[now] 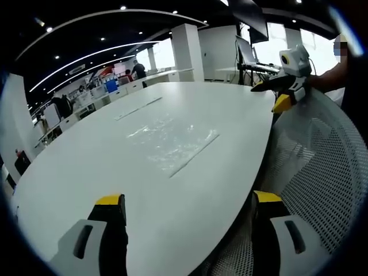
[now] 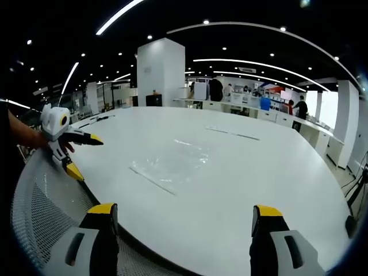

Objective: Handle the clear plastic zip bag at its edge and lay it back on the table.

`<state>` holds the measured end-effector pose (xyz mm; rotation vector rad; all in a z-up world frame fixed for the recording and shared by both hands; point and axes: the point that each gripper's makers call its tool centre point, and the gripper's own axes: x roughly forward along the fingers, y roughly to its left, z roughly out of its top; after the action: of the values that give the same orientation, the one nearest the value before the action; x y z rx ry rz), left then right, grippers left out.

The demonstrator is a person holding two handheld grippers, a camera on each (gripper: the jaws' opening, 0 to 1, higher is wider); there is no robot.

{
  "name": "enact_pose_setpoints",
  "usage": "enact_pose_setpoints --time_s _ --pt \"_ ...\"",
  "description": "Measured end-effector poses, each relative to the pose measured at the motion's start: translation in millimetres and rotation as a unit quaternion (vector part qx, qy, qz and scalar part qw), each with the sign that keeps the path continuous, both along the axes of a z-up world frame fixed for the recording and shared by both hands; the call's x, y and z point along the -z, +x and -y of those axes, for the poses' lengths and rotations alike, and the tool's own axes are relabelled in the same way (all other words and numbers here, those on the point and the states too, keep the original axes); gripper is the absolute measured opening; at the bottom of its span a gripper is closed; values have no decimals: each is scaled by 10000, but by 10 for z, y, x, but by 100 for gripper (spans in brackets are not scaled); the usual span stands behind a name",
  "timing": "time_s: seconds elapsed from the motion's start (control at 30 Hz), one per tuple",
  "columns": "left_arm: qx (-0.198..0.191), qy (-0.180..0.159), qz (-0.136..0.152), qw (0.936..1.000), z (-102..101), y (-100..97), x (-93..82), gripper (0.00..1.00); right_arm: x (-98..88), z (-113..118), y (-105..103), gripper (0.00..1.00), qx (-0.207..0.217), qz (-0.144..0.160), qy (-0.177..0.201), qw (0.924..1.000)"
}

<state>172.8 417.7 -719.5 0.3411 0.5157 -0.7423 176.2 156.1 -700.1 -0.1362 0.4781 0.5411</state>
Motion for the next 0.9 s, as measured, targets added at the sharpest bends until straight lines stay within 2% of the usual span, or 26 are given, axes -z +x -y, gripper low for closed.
enact_pose_setpoints --time_s 0.67,0.9 --pt "32 -16 -45 10000 18 -11 -1 87 -36 -21 -21 97 23 -11 9 10000" --pt "-217 -122 -58 9997 -55 53 -45 88 -33 -15 -18 97 38 -15 20 10000"
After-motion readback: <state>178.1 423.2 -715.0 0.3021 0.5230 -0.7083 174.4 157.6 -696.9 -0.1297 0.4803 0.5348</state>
